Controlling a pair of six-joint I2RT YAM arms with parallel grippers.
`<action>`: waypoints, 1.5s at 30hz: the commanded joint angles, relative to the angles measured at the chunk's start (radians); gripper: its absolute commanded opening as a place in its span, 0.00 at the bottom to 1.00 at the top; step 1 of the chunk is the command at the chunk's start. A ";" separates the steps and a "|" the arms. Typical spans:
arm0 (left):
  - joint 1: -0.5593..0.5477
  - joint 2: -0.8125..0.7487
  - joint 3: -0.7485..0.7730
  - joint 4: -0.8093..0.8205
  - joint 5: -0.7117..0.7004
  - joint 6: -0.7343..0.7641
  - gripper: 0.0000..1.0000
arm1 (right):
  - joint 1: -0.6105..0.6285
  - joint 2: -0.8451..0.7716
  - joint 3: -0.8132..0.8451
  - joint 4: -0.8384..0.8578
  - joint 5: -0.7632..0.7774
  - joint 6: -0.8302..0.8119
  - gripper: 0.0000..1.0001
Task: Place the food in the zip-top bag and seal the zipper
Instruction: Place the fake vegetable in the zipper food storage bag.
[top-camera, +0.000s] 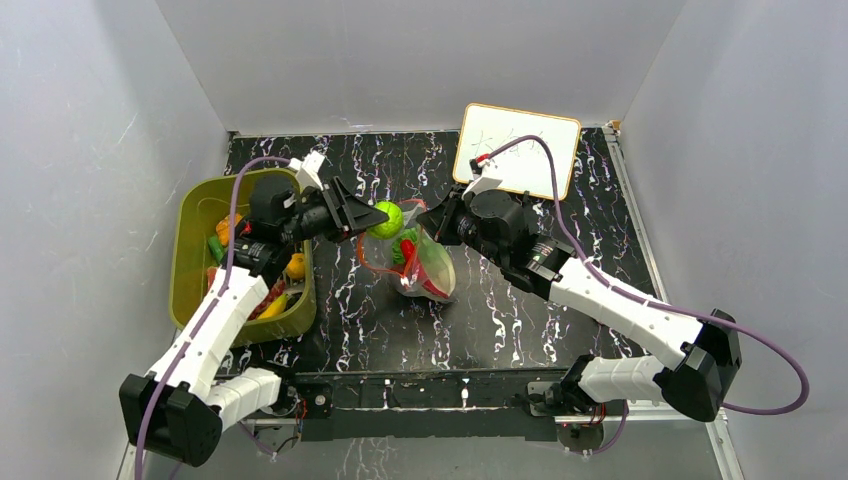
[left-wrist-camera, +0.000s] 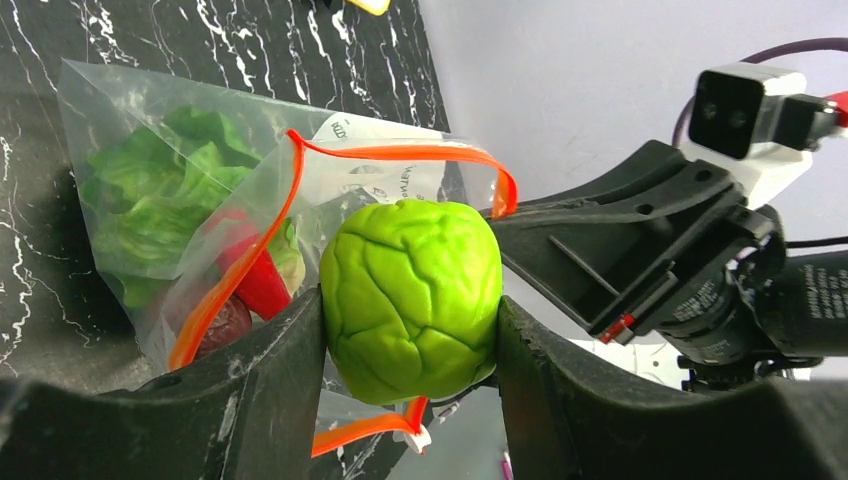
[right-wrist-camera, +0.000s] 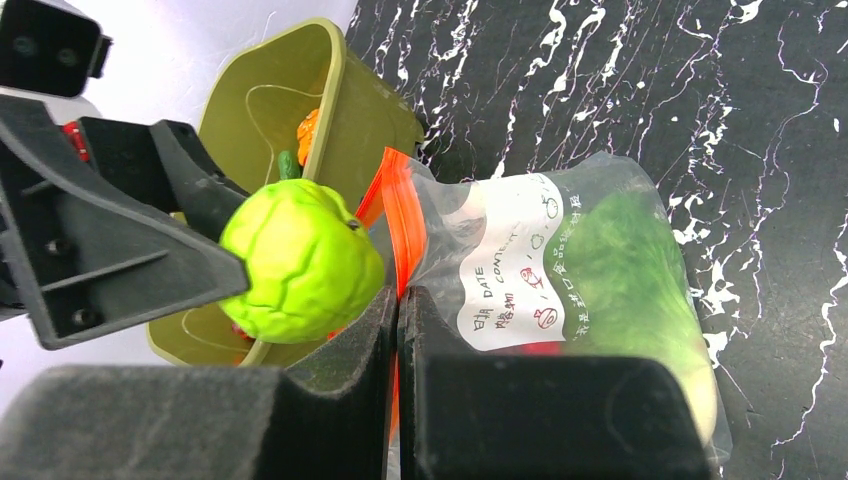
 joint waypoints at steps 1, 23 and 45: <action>-0.035 0.032 0.027 -0.025 -0.030 0.021 0.17 | 0.001 -0.002 0.053 0.095 -0.004 0.008 0.00; -0.228 0.116 0.066 -0.092 -0.159 0.092 0.25 | 0.000 -0.002 0.027 0.124 -0.005 0.033 0.00; -0.239 0.101 0.300 -0.446 -0.412 0.303 0.79 | -0.001 -0.061 -0.051 0.133 0.041 0.033 0.00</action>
